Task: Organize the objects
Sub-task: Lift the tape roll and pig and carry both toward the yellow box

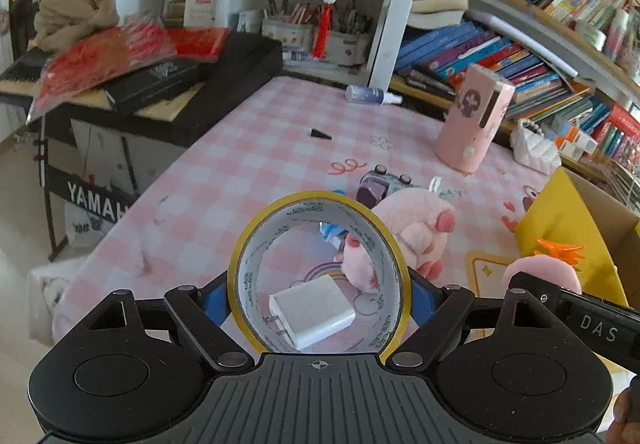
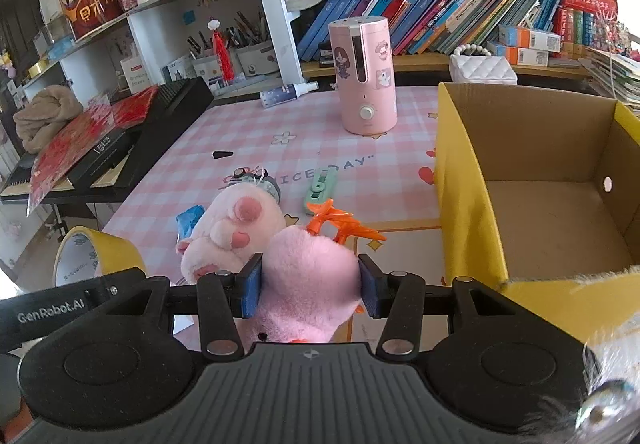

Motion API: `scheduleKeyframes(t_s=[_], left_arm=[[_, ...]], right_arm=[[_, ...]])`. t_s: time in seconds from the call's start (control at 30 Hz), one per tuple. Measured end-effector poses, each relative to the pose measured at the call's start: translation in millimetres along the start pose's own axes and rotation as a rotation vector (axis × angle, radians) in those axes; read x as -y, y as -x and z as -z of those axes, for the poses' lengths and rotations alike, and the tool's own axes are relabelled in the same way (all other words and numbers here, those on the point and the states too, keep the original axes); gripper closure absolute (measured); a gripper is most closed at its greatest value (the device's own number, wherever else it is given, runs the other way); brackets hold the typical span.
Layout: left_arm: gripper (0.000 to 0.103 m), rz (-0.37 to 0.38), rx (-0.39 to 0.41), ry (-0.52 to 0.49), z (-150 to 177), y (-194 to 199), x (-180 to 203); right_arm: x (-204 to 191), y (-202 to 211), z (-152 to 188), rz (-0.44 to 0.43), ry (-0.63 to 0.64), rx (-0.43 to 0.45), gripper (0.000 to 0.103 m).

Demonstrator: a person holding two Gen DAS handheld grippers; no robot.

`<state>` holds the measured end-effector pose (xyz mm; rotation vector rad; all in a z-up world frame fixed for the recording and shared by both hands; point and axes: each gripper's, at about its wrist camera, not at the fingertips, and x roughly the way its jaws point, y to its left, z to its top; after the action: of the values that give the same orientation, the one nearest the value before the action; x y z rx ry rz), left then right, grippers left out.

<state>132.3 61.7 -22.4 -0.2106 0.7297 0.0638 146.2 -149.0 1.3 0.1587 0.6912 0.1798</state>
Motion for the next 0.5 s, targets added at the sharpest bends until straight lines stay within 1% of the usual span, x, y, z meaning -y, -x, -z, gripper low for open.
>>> scheduleKeyframes(t_s=[0.13, 0.3, 0.5], left_arm=[[0.018, 0.010, 0.003, -0.016, 5.6, 13.0, -1.0], [0.018, 0.016, -0.030, -0.014, 17.8, 25.7, -6.5], [0.018, 0.030, -0.025, -0.022, 32.6, 49.4, -14.1]], right_arm=[[-1.7, 7.7, 3.7, 0.003, -0.011, 0.008, 0.057], [-5.7, 19.9, 12.9, -0.003, -0.024, 0.007, 0.057], [-7.8, 43.1, 30.2, 0.006, -0.045, 0.016, 0.058]])
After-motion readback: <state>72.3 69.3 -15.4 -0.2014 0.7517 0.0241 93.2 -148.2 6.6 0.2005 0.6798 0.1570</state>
